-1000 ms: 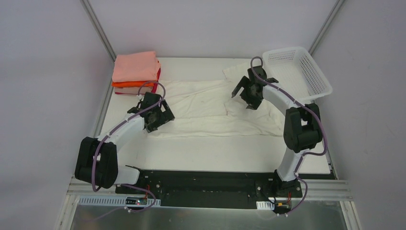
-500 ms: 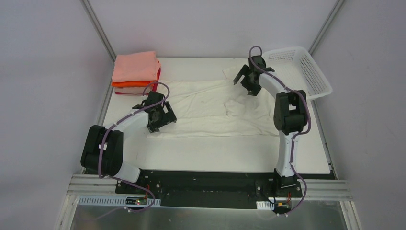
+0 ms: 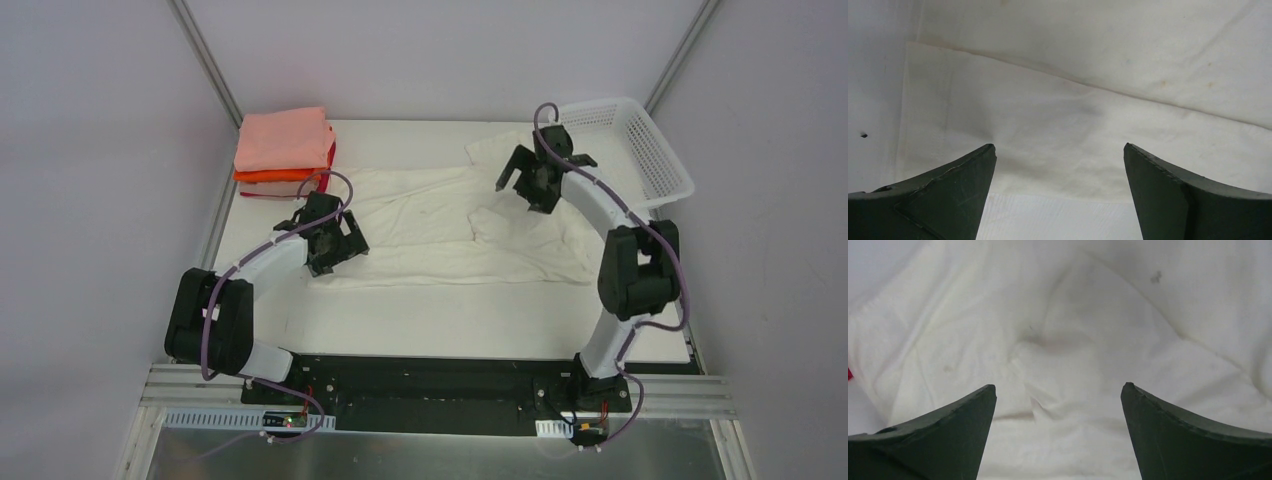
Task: Fold and stack the t-shirts
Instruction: Fold the flattened tshirt in 1/3 of the way
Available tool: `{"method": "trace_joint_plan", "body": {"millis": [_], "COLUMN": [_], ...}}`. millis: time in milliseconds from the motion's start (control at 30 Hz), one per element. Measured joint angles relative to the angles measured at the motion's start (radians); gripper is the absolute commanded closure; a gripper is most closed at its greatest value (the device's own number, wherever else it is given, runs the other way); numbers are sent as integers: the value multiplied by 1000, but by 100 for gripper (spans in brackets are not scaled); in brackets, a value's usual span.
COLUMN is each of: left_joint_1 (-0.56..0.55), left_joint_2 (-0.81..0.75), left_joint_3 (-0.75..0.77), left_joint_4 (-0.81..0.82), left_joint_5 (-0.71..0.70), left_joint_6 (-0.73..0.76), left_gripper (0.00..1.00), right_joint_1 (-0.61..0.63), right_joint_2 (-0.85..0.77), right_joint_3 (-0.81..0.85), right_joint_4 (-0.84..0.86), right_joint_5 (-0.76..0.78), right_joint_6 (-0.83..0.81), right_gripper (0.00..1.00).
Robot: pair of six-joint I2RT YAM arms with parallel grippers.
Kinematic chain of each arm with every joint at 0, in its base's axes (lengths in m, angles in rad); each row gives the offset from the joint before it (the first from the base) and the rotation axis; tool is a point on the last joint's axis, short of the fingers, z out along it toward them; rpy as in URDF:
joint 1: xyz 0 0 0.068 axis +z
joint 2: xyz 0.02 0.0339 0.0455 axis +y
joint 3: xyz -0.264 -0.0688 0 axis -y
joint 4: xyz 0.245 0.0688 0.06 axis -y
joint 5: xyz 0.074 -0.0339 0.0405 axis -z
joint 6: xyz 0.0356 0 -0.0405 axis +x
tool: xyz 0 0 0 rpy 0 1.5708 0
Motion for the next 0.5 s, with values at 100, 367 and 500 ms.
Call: {"method": "trace_joint_plan", "body": {"millis": [100, 367, 500], "left_joint_1": [-2, -2, 8], "left_joint_2": [-4, 37, 33], "left_joint_3": [3, -7, -22], "left_joint_4": [4, 54, 83], "left_joint_5": [9, 26, 14], "left_joint_6": [0, -1, -6], "left_gripper": [1, 1, 1], "right_joint_1": [19, -72, -158], "right_joint_2": [-165, -265, -262], "right_joint_3": [-228, -559, -568], "right_joint_4": [1, -2, 28], "right_joint_5": [0, 20, -21], "right_joint_6": [40, 100, 151], "right_gripper": [1, 0, 0]}}
